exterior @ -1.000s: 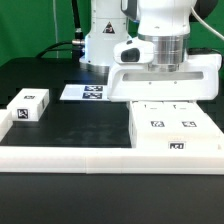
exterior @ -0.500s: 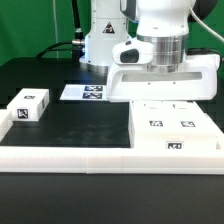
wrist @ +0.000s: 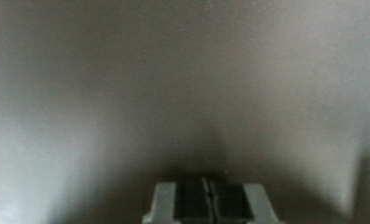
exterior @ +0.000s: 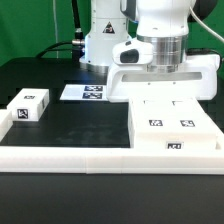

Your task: Assemble cabinet

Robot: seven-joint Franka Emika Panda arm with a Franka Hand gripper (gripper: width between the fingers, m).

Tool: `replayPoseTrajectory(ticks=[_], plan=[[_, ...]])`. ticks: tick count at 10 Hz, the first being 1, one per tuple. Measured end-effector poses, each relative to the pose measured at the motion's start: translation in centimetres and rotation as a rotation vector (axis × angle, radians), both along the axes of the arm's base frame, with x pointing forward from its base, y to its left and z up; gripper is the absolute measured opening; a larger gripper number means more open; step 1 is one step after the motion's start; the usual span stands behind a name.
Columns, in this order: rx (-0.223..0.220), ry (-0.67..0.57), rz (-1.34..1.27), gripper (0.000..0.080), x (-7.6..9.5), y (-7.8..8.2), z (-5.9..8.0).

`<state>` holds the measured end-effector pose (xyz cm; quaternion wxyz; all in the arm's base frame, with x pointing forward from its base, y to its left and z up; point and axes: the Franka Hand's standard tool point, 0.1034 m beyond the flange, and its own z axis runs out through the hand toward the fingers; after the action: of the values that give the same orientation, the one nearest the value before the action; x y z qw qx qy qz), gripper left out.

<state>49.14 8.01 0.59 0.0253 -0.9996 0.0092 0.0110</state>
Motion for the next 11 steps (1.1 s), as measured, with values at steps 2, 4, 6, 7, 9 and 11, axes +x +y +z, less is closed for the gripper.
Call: replayPoseTrajectory(ticks=[2,4,6,7,9,11], plan=[[0.004,-0.013,-0.007,0.0002,0.3,-0.3,2.4],[0.001,-0.002,-0.004,0.0002,1.0,-0.3,5.4],[0.001,-0.001,-0.004,0.0002,0.7,-0.3,4.6],[0.001,-0.001,-0.004,0.0002,0.7,-0.3,4.6],[-0.002,0.013,-0.002,0.0002,0.7,-0.2,6.1],[-0.004,0.013,0.001,0.0002,1.0,-0.1,8.2]])
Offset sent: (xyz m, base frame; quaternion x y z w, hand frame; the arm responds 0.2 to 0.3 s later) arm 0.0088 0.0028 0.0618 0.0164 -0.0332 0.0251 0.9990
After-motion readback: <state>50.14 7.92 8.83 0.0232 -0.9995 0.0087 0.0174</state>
